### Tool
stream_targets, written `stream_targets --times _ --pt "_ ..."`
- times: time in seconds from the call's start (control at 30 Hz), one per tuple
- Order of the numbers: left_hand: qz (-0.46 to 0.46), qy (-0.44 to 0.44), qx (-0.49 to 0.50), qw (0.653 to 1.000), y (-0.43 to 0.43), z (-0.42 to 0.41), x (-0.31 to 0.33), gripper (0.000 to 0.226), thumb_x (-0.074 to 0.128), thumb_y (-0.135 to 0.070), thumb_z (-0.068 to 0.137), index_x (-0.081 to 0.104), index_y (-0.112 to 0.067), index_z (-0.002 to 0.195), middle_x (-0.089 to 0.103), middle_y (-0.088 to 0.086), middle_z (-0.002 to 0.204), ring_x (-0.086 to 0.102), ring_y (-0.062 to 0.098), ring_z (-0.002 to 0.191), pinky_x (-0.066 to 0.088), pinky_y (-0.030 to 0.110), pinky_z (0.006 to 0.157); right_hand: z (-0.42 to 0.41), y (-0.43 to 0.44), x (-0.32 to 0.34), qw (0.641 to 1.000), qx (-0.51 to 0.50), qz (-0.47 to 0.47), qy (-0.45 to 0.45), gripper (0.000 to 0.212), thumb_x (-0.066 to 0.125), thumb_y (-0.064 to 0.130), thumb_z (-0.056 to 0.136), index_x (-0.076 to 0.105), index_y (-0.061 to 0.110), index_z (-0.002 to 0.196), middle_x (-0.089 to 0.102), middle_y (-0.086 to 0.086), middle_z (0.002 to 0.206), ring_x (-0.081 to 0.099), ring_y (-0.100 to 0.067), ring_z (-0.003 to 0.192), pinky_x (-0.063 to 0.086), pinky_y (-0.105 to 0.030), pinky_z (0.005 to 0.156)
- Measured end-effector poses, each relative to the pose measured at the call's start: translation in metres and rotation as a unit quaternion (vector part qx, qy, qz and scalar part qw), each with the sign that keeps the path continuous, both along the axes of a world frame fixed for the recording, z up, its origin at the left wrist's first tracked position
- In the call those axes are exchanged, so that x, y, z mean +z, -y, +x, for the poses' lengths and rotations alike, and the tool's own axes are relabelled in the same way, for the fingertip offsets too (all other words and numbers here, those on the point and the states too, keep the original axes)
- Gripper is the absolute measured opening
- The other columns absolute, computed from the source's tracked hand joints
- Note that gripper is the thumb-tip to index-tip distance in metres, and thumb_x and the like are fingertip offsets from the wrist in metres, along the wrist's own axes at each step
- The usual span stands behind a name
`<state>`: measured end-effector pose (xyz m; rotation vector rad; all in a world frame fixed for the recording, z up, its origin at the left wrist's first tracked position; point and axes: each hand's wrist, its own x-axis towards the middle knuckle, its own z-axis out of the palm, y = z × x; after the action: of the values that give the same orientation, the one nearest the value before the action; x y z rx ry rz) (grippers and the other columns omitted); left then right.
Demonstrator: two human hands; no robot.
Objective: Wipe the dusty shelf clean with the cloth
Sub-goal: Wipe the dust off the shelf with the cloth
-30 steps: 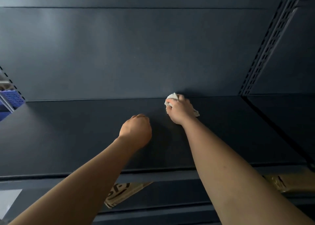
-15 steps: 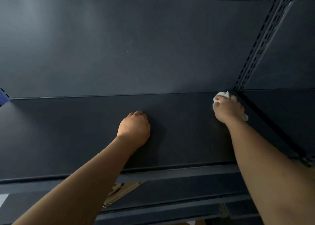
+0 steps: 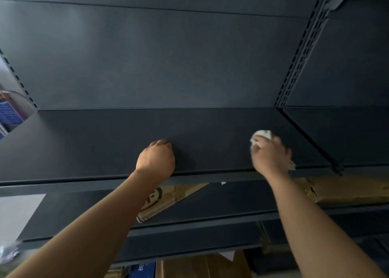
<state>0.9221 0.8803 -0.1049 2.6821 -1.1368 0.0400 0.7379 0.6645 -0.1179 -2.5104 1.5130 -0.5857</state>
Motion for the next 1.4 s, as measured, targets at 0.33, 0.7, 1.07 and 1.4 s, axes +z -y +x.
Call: stream_targets --times 0.33,0.7,1.07,1.4 --pt "-0.003 0.014 0.043 0.999 -0.112 0.019 0.006 0.026 0.038 -0.020 0.096 0.061 -0.012 0.107 0.056 0.000 0.119 0.050 0.021 0.116 0.046 0.032 0.088 0.045 -0.089 0.008 0.999 0.049 0.003 0.009 0.035 0.042 0.028 0.094 0.056 0.025 0.126 0.042 -0.014 0.138 0.045 -0.033 0.117 0.031 -0.041 0.104" --pt "-0.020 0.001 0.123 0.992 -0.252 0.095 0.009 0.021 0.045 -0.020 0.091 0.063 -0.010 0.089 0.060 0.005 0.107 0.054 0.028 0.110 0.047 0.037 0.082 0.204 -0.292 0.003 0.945 0.325 -0.002 0.035 0.032 0.045 0.029 0.093 0.059 0.023 0.121 0.045 -0.009 0.137 0.044 -0.028 0.122 0.033 -0.036 0.103" --pt "-0.020 -0.018 0.159 0.987 -0.354 0.158 0.006 0.034 0.045 -0.037 0.094 0.058 -0.013 0.115 0.053 0.003 0.131 0.048 0.026 0.123 0.046 0.040 0.093 0.281 -0.341 -0.001 0.952 0.304 0.007 0.031 0.030 0.044 0.030 0.092 0.060 0.022 0.116 0.042 -0.011 0.138 0.038 -0.030 0.124 0.032 -0.039 0.103" --pt "-0.041 -0.033 0.128 0.990 -0.377 0.171 0.004 0.031 0.046 -0.025 0.094 0.056 -0.011 0.120 0.052 0.003 0.135 0.053 0.026 0.118 0.046 0.038 0.091 0.294 -0.410 0.004 0.904 0.423 0.053 0.039 0.035 0.052 0.035 0.091 0.058 0.030 0.125 0.044 -0.006 0.142 0.047 -0.030 0.123 0.036 -0.035 0.100"
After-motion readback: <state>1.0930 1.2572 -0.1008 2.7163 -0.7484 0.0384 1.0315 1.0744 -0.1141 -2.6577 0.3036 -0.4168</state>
